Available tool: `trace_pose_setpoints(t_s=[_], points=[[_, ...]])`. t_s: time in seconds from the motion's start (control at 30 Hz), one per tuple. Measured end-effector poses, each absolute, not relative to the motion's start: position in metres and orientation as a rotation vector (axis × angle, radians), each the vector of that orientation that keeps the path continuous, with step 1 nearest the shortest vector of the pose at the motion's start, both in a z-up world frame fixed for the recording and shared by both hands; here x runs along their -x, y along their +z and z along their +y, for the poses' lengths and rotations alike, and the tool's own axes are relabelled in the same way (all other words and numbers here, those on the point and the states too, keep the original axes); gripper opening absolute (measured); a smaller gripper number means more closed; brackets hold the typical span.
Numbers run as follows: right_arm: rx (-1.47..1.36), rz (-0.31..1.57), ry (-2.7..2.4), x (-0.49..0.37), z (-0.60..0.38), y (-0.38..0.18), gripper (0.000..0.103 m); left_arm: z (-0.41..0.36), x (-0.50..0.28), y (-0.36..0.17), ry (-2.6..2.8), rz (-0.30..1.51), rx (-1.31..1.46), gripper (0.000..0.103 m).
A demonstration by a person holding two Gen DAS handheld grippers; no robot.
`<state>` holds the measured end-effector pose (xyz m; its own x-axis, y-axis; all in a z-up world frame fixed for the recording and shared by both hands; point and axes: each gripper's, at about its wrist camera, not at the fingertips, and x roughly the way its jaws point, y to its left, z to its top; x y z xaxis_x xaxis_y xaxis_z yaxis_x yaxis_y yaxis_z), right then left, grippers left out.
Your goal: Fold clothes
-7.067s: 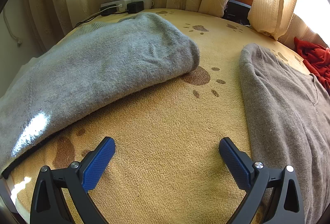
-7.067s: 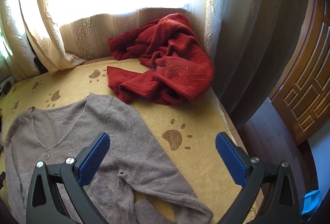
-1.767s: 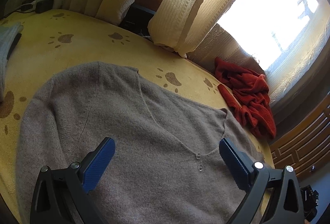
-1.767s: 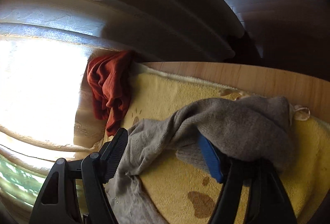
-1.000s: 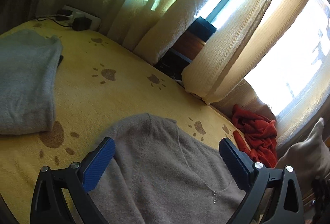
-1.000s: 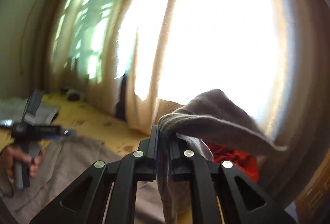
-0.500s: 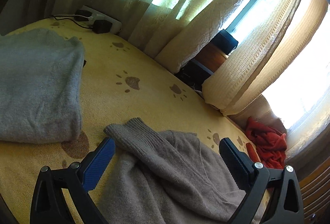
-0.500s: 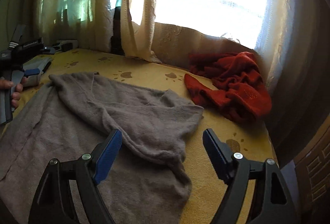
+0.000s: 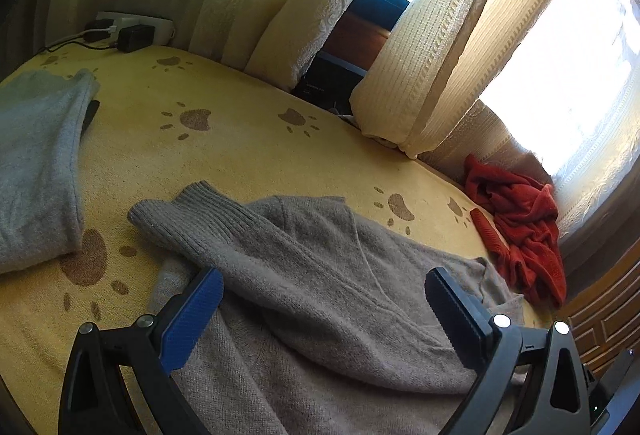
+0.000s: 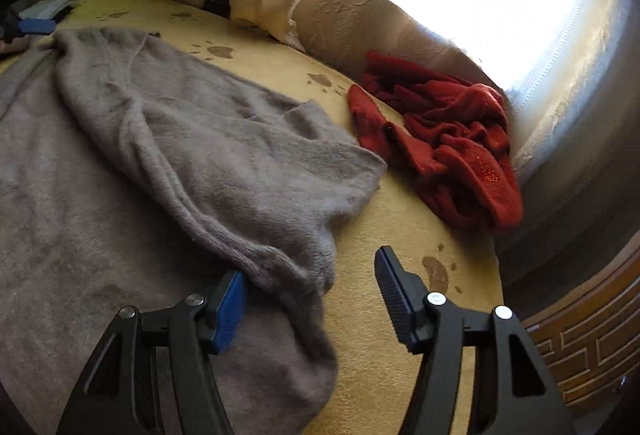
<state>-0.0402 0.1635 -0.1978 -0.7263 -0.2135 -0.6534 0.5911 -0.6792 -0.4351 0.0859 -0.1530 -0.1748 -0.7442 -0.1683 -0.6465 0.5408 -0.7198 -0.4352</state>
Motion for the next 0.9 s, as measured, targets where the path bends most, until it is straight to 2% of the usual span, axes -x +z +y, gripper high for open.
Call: trace_pose_setpoints(t_s=[0.1, 0.27, 0.37, 0.47, 0.67, 0.73, 0.9], points=[[-0.869, 0.754, -2.508, 0.058, 0.195, -0.19, 0.068, -0.154, -0.084, -0.178, -2.44, 0.889, -0.856, 0.103], [-1.011, 0.52, -2.573, 0.077, 0.24, -0.186, 0.079, -0.154, -0.081, -0.179, -2.45, 0.888, -0.903, 0.103], [-1.028, 0.553, -2.563, 0.075, 0.239, -0.188, 0.08, -0.162, -0.083, -0.18, -2.458, 0.959, -0.924, 0.103], [-1.008, 0.555, -2.533, 0.066, 0.236, -0.186, 0.08, -0.181, -0.095, -0.182, -2.426, 1.119, -0.881, 0.103], [-0.824, 0.316, -2.383, 0.033, 0.239, -0.141, 0.08, -0.214, -0.122, -0.183, -2.357, 1.377, -0.752, 0.103], [-0.784, 0.246, -2.296, 0.026, 0.228, -0.125, 0.08, -0.215, -0.124, -0.181, -2.361, 1.397, -0.737, 0.103], [-0.792, 0.308, -2.095, -0.016, 0.185, -0.133, 0.08, -0.212, -0.131, -0.176, -2.4, 1.362, -0.798, 0.103]])
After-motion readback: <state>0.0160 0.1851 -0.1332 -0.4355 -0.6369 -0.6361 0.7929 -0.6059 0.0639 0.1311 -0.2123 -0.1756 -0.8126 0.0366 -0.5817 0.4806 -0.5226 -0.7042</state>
